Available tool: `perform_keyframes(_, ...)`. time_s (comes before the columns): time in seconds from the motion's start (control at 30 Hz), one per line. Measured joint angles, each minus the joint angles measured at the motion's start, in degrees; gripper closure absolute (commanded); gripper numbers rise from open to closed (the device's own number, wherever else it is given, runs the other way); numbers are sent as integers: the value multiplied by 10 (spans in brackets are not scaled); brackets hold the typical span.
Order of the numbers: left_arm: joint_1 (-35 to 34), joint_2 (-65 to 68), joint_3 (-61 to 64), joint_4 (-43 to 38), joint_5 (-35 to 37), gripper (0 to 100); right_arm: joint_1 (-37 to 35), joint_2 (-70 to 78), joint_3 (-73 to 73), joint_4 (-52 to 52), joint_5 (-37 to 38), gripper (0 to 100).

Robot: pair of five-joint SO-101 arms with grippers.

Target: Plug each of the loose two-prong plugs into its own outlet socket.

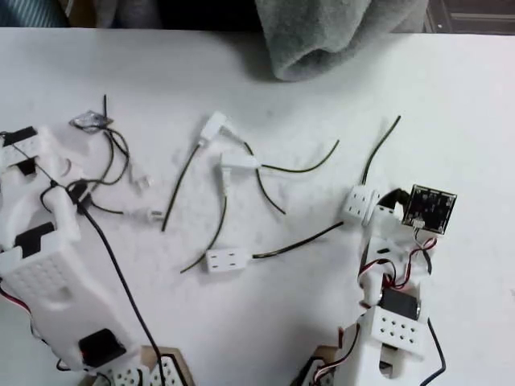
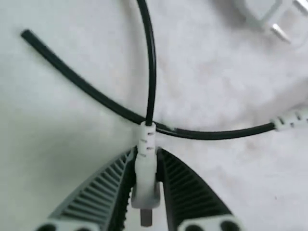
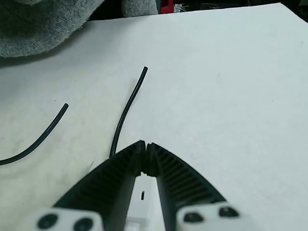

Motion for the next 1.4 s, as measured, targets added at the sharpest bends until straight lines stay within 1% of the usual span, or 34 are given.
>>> perform_keyframes(0.07, -9, 0, -5, 0, 0, 976, 0, 0, 0, 0, 0, 974)
perform_keyframes(0.27, -6, 1, -7, 1, 0, 976, 0, 0, 0, 0, 0, 974)
perform_keyframes(0.33, -5, 1, -18, 17, -4, 976, 0, 0, 0, 0, 0, 974)
perform_keyframes(0.43, 10, -9, -39, 63, -18, 976, 0, 0, 0, 0, 0, 974)
perform_keyframes(0.5, 23, -37, -45, 91, -21, 976, 0, 0, 0, 0, 0, 974)
perform_keyframes(0.6, 37, -107, -46, 108, -12, 976, 0, 0, 0, 0, 0, 974)
perform_keyframes(0.77, 75, -263, -9, 114, 69, 976, 0, 0, 0, 0, 0, 974)
perform_keyframes(0.9, 145, -401, 69, 102, 155, 976, 0, 0, 0, 0, 0, 974)
perform_keyframes(1.0, 213, -508, 145, 62, 222, 976, 0, 0, 0, 0, 0, 974)
perform_keyframes(1.13, 296, -648, 242, -18, 315, 976, 0, 0, 0, 0, 0, 974)
perform_keyframes(1.27, 359, -764, 310, -86, 430, 976, 0, 0, 0, 0, 3, 974)
perform_keyframes(1.4, 411, -839, 347, -140, 555, 977, 0, 0, 0, 0, 3, 974)
